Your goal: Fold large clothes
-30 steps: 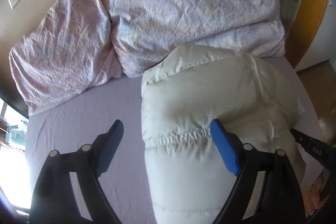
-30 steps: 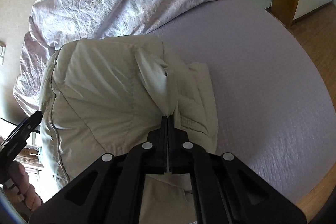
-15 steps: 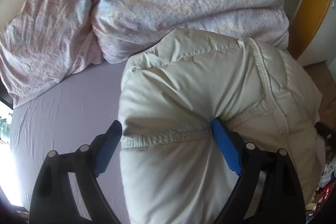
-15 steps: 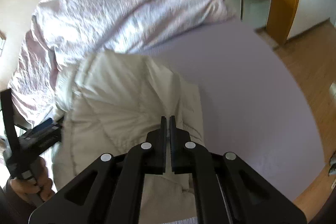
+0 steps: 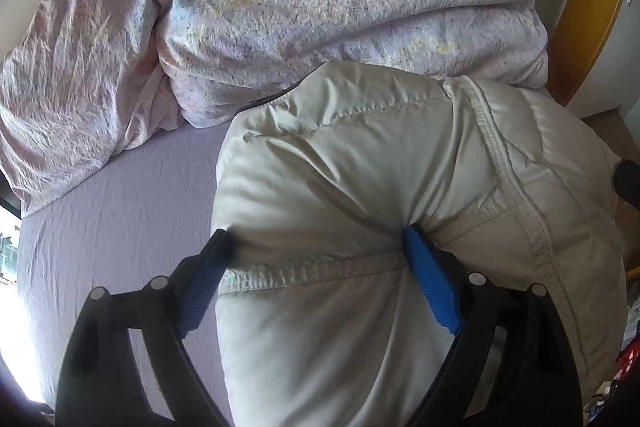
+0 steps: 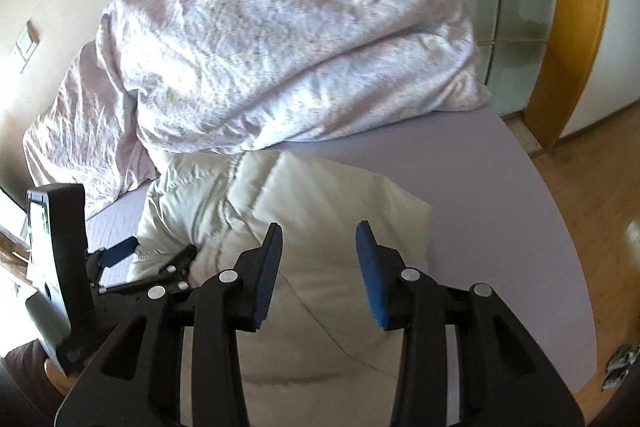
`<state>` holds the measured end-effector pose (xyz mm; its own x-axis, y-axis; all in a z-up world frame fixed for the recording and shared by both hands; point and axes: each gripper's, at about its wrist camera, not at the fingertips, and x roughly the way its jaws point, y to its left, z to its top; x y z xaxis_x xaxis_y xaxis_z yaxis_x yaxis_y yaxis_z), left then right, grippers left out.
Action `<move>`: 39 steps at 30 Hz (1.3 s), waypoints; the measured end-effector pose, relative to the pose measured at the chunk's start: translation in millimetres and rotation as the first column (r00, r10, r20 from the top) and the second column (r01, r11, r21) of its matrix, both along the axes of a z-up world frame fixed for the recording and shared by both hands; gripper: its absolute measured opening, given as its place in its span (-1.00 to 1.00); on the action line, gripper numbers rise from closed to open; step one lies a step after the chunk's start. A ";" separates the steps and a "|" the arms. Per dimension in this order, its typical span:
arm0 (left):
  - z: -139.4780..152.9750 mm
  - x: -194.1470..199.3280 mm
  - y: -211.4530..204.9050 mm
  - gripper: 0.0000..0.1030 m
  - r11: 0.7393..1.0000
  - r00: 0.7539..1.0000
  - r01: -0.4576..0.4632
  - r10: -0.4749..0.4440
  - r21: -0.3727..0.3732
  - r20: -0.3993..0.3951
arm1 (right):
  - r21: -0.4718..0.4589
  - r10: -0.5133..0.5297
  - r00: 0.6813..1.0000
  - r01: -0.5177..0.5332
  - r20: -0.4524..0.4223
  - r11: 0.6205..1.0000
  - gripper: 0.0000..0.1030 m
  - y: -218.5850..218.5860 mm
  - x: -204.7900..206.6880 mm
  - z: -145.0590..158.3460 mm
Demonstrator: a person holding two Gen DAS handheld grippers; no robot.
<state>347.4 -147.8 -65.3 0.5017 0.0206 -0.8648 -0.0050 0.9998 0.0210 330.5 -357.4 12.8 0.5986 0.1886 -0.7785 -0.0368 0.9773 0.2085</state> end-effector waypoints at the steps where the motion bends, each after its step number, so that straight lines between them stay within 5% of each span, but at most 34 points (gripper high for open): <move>1: 0.2 -0.6 1.3 0.71 1.000 1.000 -0.004 0.004 -0.005 0.002 | -0.003 0.004 1.000 -0.004 0.004 1.000 -0.23 3.2 1.6 0.6; 6: -1.8 -2.7 6.5 0.74 0.999 1.000 -0.023 0.023 -0.027 0.004 | -0.028 0.020 1.000 -0.020 0.024 0.999 -0.23 18.7 16.1 -2.8; 17: -9.0 0.9 13.3 0.94 0.995 0.998 -0.055 0.054 -0.078 -0.014 | -0.045 0.010 0.996 -0.014 -0.092 0.999 -0.26 10.1 21.7 -60.7; 39: -20.8 7.1 8.2 0.97 0.996 0.996 -0.067 0.070 -0.058 0.053 | -0.045 0.034 0.999 -0.035 -0.038 0.998 -0.25 10.7 22.8 -85.8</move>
<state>354.5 -139.6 -86.0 0.5473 0.0093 -0.8369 -0.0733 0.9966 -0.0369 353.2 -346.7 -73.0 0.5626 0.1721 -0.8086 -0.0637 0.9842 0.1652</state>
